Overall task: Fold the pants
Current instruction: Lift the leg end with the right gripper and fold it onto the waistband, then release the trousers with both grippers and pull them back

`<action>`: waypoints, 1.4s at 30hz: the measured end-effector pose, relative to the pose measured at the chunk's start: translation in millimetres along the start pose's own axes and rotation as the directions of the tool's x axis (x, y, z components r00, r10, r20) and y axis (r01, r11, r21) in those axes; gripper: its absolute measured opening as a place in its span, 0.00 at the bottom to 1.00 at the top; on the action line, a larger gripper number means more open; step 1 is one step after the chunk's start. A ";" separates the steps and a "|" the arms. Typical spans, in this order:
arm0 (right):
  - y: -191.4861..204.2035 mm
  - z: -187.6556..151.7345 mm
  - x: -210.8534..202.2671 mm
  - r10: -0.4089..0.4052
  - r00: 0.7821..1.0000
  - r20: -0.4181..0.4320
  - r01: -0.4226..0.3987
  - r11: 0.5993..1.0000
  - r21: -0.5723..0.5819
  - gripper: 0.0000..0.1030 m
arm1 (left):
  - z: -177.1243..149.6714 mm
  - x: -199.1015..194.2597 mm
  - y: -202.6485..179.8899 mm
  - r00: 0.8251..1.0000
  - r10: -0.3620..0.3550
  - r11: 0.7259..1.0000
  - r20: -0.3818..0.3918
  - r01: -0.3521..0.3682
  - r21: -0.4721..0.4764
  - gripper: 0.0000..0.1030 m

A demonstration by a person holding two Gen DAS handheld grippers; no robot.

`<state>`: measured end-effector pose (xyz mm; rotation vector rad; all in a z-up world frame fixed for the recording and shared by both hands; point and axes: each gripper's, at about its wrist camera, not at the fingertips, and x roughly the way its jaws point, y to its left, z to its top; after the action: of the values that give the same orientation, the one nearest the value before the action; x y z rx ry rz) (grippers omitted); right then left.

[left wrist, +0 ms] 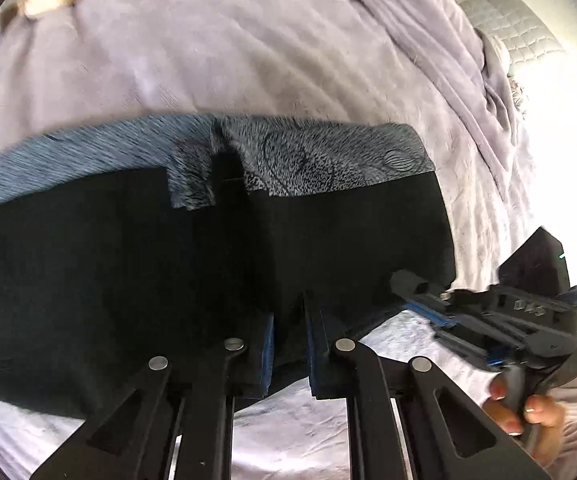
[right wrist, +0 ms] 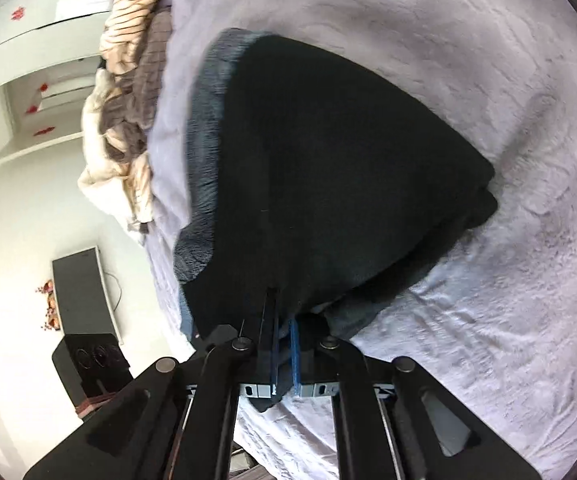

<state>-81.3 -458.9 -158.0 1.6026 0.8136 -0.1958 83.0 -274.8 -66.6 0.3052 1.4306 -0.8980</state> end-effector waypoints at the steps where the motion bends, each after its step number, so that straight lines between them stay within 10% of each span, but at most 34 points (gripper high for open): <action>1: 7.7 -3.3 -3.2 0.009 1.000 -0.001 -0.010 0.999 -0.031 0.05 | -2.6 -1.6 1.1 0.999 0.030 0.999 0.015 -0.031 0.015 0.14; 11: 20.1 -11.5 35.4 -0.171 0.982 -0.081 0.155 0.972 -0.175 0.10 | -12.3 24.7 16.8 0.995 0.098 0.995 0.018 -0.098 -0.027 0.14; 16: 76.6 -20.9 -2.8 -0.229 0.972 -0.054 0.178 0.865 -0.470 0.26 | -14.4 17.3 23.6 0.995 0.092 0.995 0.027 -0.091 -0.044 0.14; 20: 99.4 22.3 -26.3 -0.247 0.959 0.141 0.284 0.814 -0.507 0.26 | -16.2 15.4 23.8 0.994 0.102 0.994 0.037 -0.101 -0.045 0.14; 25: 69.0 72.4 26.8 -0.353 0.935 0.041 0.334 0.836 -0.436 0.22 | -19.8 8.5 24.8 0.989 0.137 0.989 0.051 -0.134 -0.067 0.26; 28: 79.8 55.1 41.9 -0.356 0.934 0.020 0.320 0.814 -0.484 0.25 | -25.9 -10.9 30.1 0.973 0.196 0.977 0.118 -0.184 -0.106 0.64; 34: 112.1 -3.9 95.7 -0.305 0.946 -0.111 0.185 0.786 -0.590 0.25 | -48.1 -35.7 64.4 0.957 0.276 0.949 0.092 -0.256 -0.184 0.64; 42: 128.9 -67.2 121.3 -0.428 0.893 -0.137 0.218 0.679 -0.701 0.25 | -81.3 -61.7 99.1 0.916 0.401 0.895 0.026 -0.386 -0.225 0.64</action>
<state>63.6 -347.9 -107.4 0.7832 1.2393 0.0908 99.4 -134.0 -54.9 0.3789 1.3221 -0.4135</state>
